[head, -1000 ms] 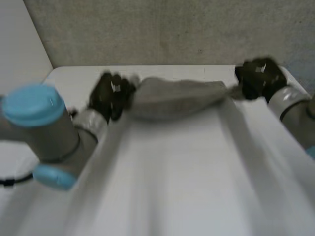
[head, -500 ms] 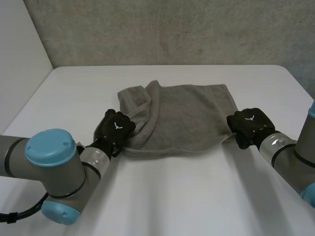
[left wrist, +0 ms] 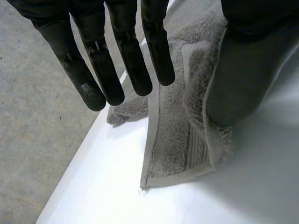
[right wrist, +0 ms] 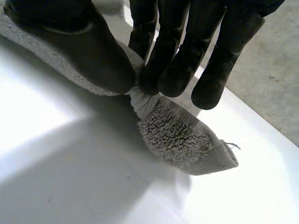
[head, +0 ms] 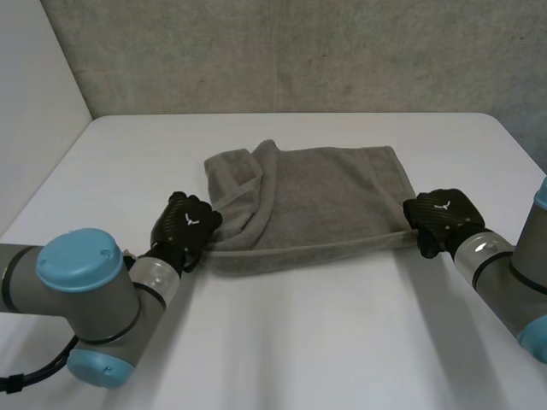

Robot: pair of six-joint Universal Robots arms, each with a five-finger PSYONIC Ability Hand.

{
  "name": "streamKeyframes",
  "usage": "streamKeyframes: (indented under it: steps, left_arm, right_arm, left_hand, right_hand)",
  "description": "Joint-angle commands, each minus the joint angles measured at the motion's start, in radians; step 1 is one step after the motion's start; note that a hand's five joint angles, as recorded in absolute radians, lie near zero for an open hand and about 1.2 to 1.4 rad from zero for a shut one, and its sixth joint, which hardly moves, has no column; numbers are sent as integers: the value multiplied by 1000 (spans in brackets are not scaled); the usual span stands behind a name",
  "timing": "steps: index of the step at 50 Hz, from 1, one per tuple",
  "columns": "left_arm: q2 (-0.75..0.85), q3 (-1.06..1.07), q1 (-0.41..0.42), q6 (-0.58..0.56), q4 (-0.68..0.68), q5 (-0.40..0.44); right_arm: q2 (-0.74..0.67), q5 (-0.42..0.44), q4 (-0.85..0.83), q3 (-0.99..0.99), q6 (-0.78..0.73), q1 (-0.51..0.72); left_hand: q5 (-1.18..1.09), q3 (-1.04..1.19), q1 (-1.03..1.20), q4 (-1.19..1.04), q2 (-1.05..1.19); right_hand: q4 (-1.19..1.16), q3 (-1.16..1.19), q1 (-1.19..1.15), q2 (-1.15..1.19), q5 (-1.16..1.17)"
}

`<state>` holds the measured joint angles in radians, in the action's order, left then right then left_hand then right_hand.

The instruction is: Fold the towel.

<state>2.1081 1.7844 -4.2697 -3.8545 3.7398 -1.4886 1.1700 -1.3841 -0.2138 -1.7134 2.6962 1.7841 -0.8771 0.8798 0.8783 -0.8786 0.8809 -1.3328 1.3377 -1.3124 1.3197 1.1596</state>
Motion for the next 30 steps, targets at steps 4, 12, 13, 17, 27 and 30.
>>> streamKeyframes:
  steps: [4, 12, 13, 17, 27, 30]
  left_arm:
    - [-22, 24, -19, 18, -1, 18]
    - [-13, 12, -21, 71, -1, 19]
    - [-8, 9, -21, 91, -3, 19]
    - [-2, 4, -22, 131, -14, 33]
    - [21, -42, -33, 168, -118, 131]
    - [9, -54, -56, 167, -156, 126]
  right_arm:
    - [-1, -23, -1, 12, 72, -9]
    - [-9, -23, 7, 23, 137, -20]
    - [-13, -23, 5, 23, 137, -18]
    - [-16, -23, 5, 25, 137, -18]
    - [-16, -24, 5, 31, 142, -26]
    - [-9, -24, 8, 35, 145, -34]
  left_hand:
    - [184, -12, -11, 11, -13]
    - [151, 21, 22, -22, 20]
    - [154, 18, 19, -19, 17]
    - [154, 18, 19, -19, 17]
    - [-345, 516, 518, -518, 515]
    - [-345, 516, 518, -518, 515]
  right_hand:
    - [-63, 59, -84, 77, 62]
    - [-63, 59, -84, 77, 62]
    - [-63, 59, -84, 77, 62]
    - [-63, 59, -84, 77, 62]
    - [-63, 59, -84, 77, 62]
    - [-63, 59, -84, 77, 62]
